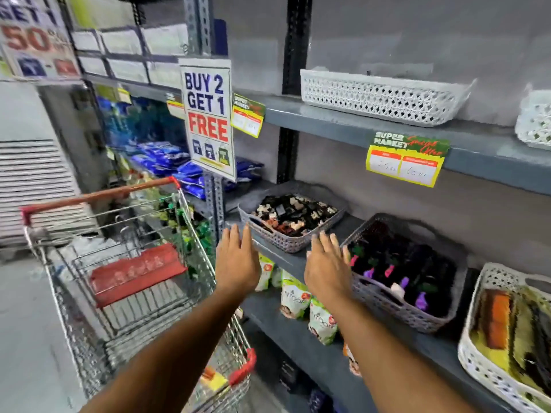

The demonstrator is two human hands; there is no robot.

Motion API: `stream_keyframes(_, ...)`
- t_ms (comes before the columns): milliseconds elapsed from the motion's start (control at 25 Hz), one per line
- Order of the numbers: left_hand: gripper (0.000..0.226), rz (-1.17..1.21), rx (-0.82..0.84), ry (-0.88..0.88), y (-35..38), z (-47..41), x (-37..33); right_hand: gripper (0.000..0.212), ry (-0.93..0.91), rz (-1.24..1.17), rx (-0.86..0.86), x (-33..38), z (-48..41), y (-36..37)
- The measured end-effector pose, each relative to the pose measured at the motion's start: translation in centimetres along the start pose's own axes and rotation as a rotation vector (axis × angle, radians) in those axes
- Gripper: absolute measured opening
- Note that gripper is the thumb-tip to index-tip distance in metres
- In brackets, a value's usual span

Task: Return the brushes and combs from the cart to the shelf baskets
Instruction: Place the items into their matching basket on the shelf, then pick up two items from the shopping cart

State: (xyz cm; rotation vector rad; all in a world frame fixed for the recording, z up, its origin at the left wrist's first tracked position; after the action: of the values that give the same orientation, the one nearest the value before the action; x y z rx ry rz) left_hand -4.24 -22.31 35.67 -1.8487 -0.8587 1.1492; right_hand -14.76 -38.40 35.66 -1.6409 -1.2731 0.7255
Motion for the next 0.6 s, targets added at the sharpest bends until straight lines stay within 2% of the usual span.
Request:
stream_keyframes(200, 0.057, -0.086, -0.058, -0.177, -2.2, 1.3, 10.3, 0.052, -0.216, -0.112, 0.078, 9.8, -1.0, 4.8)
stream_keyframes(320, 0.055, -0.042, -0.073, -0.329, -2.0, 2.5, 16.5, 0.054, -0.343, -0.175, 0.135, 15.5, -0.8, 8.4)
stream_keyframes(600, 0.055, -0.050, -0.028, -0.552, 1.7, 3.8, 26.8, 0.058, -0.514, -0.246, 0.278, 23.6, -0.1, 16.5)
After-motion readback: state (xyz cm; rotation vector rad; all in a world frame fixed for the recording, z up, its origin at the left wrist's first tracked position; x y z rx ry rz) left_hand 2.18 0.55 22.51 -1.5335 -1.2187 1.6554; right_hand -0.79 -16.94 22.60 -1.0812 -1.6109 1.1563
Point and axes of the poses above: each hand's wrist, its own z-axis away from the middle knuckle, its own y-axis out of the palm, x = y × z, the point moved 7 cm from there along -z, towards the middle knuckle, and after that the axes turned 14 degrees about -y, right-handed, at the moved point
